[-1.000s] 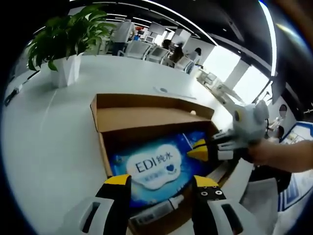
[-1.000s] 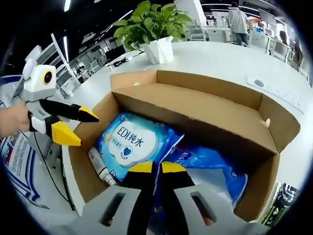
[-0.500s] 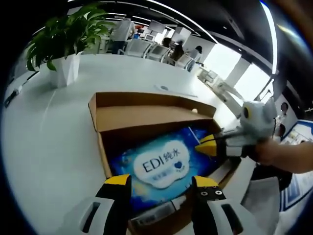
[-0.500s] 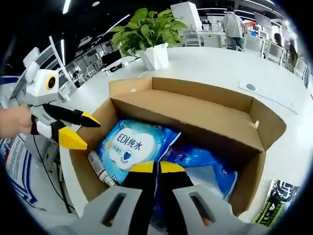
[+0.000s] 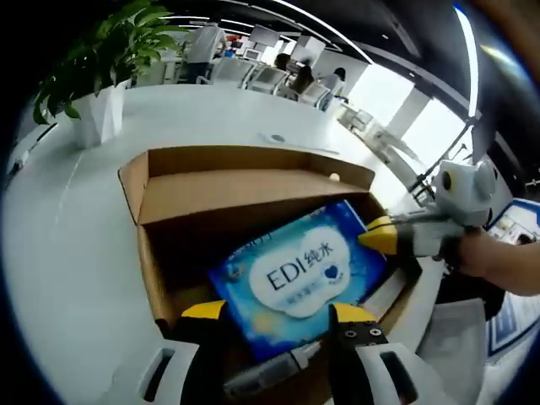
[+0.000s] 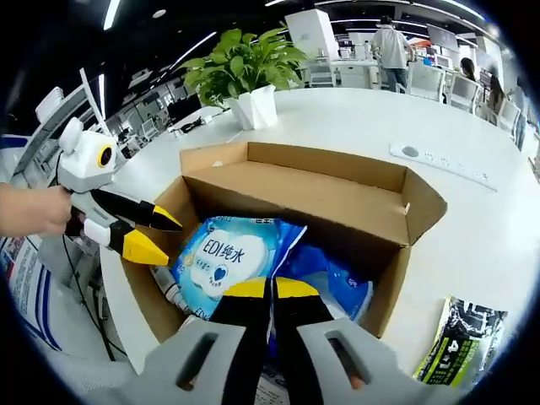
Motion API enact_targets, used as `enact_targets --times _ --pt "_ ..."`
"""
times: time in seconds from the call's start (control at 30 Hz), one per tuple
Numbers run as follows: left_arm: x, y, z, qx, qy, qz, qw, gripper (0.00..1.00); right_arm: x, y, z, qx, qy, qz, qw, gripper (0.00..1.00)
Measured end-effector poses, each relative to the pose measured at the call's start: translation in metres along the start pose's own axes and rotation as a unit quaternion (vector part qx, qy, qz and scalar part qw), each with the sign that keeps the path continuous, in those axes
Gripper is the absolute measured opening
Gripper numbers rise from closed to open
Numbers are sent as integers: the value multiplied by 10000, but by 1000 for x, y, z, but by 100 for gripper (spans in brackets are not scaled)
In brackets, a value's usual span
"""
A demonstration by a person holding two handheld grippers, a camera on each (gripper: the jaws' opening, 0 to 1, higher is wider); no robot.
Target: Operate the shoe box by opening the lid, removing the specified soft item, and placing it in the target area until the item is outside and the box remains undamaged.
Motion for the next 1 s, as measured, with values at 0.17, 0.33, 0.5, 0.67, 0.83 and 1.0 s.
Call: enact_targets --times 0.17,0.33,0.5,0.67,0.83,1.0 --pt "5 0 0 74 -69 -14 9999 46 -4 3 1 48 37 21 10000 0" --pt "10 -5 5 207 -301 -138 9992 43 -10 2 1 68 62 23 10000 0" --pt "14 -7 8 168 -429 -194 9988 36 -15 2 2 87 71 29 9999 0" --pt "21 -9 9 130 -513 -235 9983 35 -16 7 5 114 86 16 9999 0" --pt "25 -8 10 61 -525 -298 9982 30 -19 8 8 143 94 16 9999 0" --pt "24 -14 9 10 -503 -390 9980 21 -18 10 9 156 89 24 9998 0"
Point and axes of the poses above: the point that each gripper's makers call its tool centre point, and the gripper's own axes: x roughly forward along the fingers, y roughly to its right, z roughly out of its underside, the point moved 1 cm from there along -x, roughly backward along the fingers, and after that the axes turned 9 degrees about y, right-handed, at the moved point
